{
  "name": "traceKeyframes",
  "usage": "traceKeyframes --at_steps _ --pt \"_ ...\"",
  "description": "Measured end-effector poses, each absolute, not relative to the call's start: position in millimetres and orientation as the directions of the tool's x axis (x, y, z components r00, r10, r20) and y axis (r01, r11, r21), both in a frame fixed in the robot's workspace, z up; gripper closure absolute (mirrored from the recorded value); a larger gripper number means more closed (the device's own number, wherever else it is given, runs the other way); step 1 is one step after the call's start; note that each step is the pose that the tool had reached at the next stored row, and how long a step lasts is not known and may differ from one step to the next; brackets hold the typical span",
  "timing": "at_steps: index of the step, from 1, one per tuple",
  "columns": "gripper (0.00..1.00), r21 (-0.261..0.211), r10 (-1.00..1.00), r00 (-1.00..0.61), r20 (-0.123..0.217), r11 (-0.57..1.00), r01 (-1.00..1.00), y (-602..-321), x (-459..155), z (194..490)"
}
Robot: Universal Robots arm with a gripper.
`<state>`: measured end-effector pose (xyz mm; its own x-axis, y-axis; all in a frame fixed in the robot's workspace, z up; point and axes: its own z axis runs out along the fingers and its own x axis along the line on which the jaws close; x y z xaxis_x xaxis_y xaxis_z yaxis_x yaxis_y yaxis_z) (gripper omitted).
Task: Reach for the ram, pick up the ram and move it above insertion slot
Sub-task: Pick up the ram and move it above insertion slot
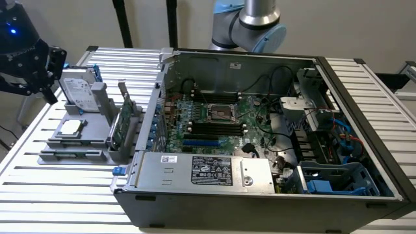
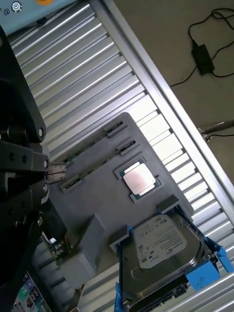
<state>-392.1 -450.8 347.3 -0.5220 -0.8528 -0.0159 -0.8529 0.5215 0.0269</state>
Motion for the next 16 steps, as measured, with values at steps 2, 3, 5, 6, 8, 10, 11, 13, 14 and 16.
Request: traceKeyframes --at_steps 2,3,5,6,8,10,11,13,14,16 --pt "0.89 0.026 -0.872 -0.49 -0.016 0.489 -0.872 -450.8 -392.1 347.3" --pt "0.89 0.026 -0.88 -0.474 -0.016 0.474 -0.88 -450.8 -392.1 347.3" --pt "0.89 0.025 -0.897 -0.442 -0.017 0.442 -0.897 -450.8 -392.1 347.2" --pt "0.89 0.025 -0.905 -0.426 -0.017 0.425 -0.905 -450.8 -392.1 347.3" --pt "0.89 0.025 -0.92 -0.392 -0.017 0.392 -0.92 -450.8 -392.1 347.3" --pt "0.89 0.024 -0.933 -0.359 -0.017 0.358 -0.933 -450.8 -392.1 347.2" --pt "0.89 0.024 -0.94 -0.341 -0.017 0.341 -0.94 -450.8 -392.1 347.3" --pt "0.89 0.023 -0.951 -0.308 -0.018 0.307 -0.951 -450.8 -392.1 347.3" --pt "0.89 0.023 -0.957 -0.291 -0.018 0.29 -0.957 -450.8 -392.1 347.3" --pt "0.89 0.022 -0.967 -0.255 -0.018 0.254 -0.967 -450.8 -392.1 347.3"
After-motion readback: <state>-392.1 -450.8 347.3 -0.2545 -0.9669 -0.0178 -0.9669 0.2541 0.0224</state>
